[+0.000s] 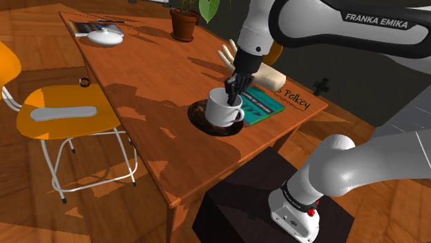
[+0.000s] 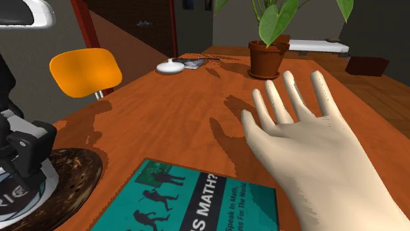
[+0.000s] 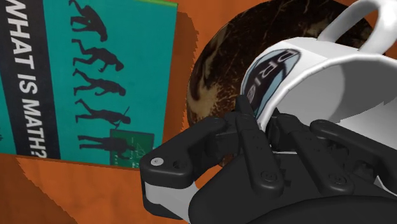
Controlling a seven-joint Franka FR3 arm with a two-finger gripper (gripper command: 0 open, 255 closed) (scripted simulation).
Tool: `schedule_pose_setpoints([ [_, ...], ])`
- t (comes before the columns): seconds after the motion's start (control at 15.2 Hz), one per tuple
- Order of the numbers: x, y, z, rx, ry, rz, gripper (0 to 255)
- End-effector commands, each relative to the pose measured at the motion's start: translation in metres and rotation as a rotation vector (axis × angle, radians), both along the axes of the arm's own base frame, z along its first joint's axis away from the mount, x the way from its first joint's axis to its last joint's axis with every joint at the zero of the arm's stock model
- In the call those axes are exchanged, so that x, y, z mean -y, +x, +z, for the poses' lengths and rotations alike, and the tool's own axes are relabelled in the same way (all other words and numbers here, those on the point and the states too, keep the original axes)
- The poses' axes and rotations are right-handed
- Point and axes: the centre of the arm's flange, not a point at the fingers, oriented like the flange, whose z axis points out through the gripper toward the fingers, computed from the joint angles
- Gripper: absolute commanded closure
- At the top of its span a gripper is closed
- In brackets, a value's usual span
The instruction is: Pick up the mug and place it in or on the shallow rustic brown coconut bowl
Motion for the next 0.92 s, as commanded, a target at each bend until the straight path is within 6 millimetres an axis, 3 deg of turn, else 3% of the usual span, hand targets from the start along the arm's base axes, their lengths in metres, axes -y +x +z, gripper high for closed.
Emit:
schedule_pose_setpoints([
  [0.0,0.000,0.000,-0.001,0.000,0.000,0.000,255],
  [0.26,0.000,0.000,-0.001,0.000,0.000,0.000,255],
  [0.33,0.000,0.000,-0.001,0.000,0.000,0.000,0],
  [0.66,0.000,0.000,-0.001,0.000,0.000,0.000,0],
  [0.86,0.002,0.001,0.039,0.000,0.000,0.000,0],
])
